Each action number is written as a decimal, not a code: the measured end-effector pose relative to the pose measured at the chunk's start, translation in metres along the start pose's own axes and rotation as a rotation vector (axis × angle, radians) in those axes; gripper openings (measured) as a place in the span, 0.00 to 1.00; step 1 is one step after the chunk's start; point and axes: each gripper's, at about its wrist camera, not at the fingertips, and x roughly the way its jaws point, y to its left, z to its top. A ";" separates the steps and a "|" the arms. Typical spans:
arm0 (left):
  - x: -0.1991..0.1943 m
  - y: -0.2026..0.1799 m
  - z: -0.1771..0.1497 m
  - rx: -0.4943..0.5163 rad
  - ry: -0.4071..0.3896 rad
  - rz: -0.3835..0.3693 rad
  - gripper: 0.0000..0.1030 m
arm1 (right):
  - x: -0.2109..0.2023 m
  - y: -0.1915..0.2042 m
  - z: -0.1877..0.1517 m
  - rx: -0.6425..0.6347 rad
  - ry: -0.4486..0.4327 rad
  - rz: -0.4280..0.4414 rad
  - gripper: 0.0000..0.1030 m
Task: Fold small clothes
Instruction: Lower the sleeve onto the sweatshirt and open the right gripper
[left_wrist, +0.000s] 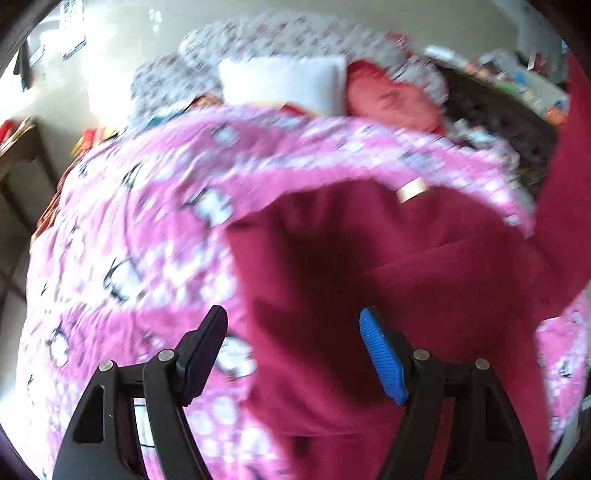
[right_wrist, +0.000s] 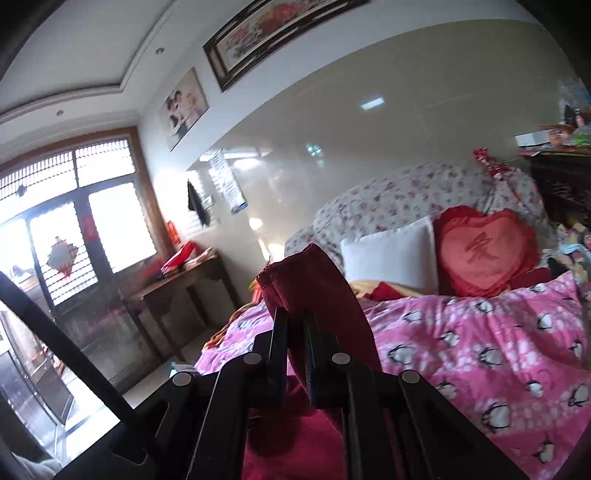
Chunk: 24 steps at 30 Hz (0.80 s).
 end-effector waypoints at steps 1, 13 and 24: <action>0.009 0.007 -0.002 -0.021 0.021 0.025 0.71 | 0.005 0.004 -0.002 -0.001 0.008 0.008 0.08; -0.002 0.060 -0.011 -0.208 0.003 -0.070 0.71 | 0.141 0.069 -0.078 -0.049 0.228 0.126 0.08; -0.019 0.113 -0.028 -0.364 -0.029 -0.099 0.71 | 0.250 0.075 -0.207 -0.018 0.633 0.126 0.22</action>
